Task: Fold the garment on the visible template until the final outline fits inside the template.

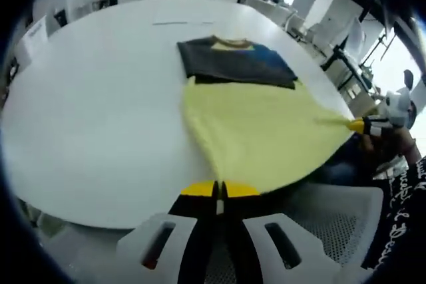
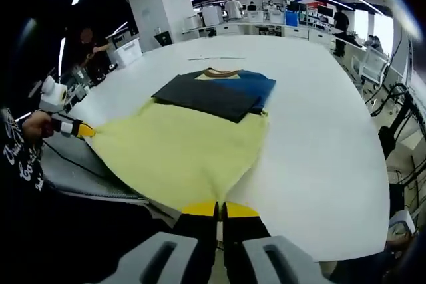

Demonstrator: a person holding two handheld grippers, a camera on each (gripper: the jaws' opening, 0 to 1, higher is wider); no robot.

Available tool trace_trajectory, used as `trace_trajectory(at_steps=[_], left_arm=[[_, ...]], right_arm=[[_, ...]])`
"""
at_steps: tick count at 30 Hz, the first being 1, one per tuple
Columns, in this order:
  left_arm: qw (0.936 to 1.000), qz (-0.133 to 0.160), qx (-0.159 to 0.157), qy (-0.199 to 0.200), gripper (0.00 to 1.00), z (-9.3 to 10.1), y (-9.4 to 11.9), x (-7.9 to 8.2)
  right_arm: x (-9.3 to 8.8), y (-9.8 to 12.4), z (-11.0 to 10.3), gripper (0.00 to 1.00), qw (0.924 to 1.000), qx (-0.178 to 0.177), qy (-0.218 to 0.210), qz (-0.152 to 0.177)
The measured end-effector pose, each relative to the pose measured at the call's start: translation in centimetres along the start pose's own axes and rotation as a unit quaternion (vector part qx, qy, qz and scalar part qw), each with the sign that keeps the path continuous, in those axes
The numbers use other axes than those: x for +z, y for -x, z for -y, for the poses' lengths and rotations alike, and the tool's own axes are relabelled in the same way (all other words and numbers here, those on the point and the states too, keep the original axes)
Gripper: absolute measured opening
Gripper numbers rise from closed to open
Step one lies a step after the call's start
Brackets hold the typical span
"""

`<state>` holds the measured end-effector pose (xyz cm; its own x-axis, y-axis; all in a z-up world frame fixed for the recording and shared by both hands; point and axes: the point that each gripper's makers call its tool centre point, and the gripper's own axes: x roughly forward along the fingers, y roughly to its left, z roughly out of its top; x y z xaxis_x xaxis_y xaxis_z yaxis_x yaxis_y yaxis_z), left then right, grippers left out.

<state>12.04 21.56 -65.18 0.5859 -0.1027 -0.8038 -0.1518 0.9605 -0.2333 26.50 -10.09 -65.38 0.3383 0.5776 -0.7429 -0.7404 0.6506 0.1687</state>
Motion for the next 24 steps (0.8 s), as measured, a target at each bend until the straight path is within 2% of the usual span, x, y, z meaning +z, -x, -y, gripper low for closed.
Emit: trace_trajectory(at_steps=[12, 24], left_arm=[[0.9990, 0.045, -0.004, 0.004, 0.00, -0.1, 1.4, 4.3], [0.9962, 0.081, -0.002, -0.030, 0.00, 0.1, 2.2, 8.7]], right_arm=[[4.1, 1.0, 0.1, 0.00, 0.9990, -0.006, 0.030, 0.032], [8.8, 1.3, 0.4, 0.00, 0.9955, -0.012, 0.073, 0.059]])
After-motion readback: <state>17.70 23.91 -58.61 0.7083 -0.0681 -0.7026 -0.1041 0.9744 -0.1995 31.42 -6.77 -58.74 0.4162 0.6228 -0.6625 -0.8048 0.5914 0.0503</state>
